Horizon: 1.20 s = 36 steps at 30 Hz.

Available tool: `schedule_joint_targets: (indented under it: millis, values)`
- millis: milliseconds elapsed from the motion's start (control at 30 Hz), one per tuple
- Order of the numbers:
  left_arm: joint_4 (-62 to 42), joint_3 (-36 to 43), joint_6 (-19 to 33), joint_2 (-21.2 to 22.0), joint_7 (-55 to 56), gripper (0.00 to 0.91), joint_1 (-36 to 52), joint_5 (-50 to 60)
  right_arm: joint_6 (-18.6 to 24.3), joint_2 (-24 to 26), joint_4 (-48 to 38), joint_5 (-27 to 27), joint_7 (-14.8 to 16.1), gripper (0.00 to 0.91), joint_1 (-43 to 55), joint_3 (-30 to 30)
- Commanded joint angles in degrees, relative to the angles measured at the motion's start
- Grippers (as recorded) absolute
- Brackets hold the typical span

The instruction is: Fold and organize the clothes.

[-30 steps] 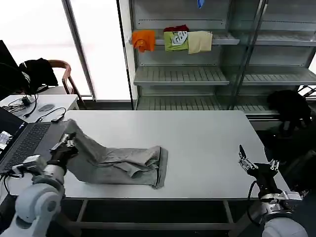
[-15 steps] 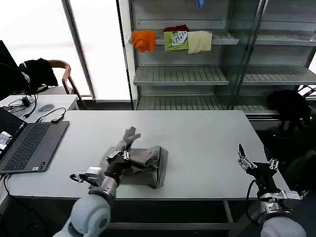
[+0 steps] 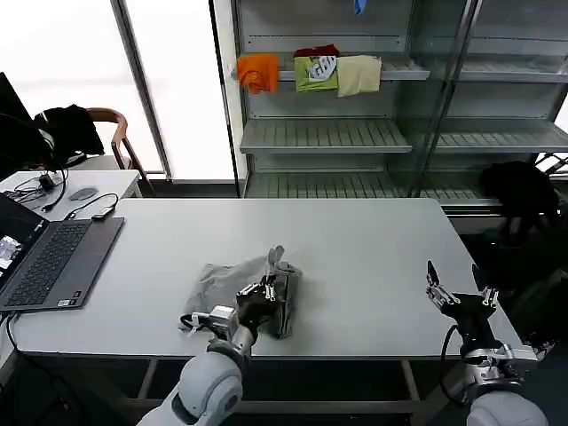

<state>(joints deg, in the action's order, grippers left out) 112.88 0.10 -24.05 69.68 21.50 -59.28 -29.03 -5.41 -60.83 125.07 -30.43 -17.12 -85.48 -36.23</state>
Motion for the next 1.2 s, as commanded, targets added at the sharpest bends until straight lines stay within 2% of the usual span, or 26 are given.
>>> schedule_joint_targets:
  millis: [33, 333, 433, 533, 700, 833, 1033, 1100, 1200]
  values:
    - [-3.2, 3.2, -0.9, 0.8, -0.9, 0.907, 1.8, 2.3, 0.1, -0.1, 0.0, 0.1, 0.0, 0.907, 0.0, 0.0]
    - [3.3, 4.9, -0.4, -0.8, -2.0, 0.907, 0.1, 9.5, 0.1, -0.2, -0.2, 0.1, 0.1, 0.907, 0.4, 0.3]
    - [4.6, 5.6, 1.5, -0.6, -1.8, 0.907, 1.5, 10.5, 0.1, -0.6, -0.2, 0.6, 0.2, 0.907, 0.3, 0.7]
    - [4.7, 6.3, 3.8, -0.3, -0.9, 0.907, 3.1, 10.3, 0.1, -0.8, -0.2, 0.8, 0.2, 0.907, 0.2, 1.0]
    - [7.1, 4.3, 3.4, -0.9, -0.9, 0.907, 2.6, 8.6, 0.1, -0.8, 0.1, 0.8, 0.1, 0.907, 0.2, 0.9]
    - [7.5, -4.9, 1.2, -4.5, -2.5, 0.907, -1.0, 8.1, 0.1, -0.6, 0.2, 0.6, 0.2, 0.907, 0.2, 0.7]
    - [5.1, -21.6, 0.1, -13.5, -7.5, 0.907, -10.7, -0.5, 0.3, 0.3, 0.3, 0.0, 0.6, 0.907, -0.1, 0.1]
    - [3.3, -26.2, -0.6, -15.0, -7.7, 0.907, -14.2, -5.1, 0.3, 0.4, 0.0, 0.0, 0.6, 0.907, 0.1, 0.2]
    - [1.3, -28.0, -1.9, -14.7, -7.6, 0.907, -15.9, -8.7, 0.3, 0.4, -0.2, 0.0, 0.7, 0.907, 0.4, 0.5]
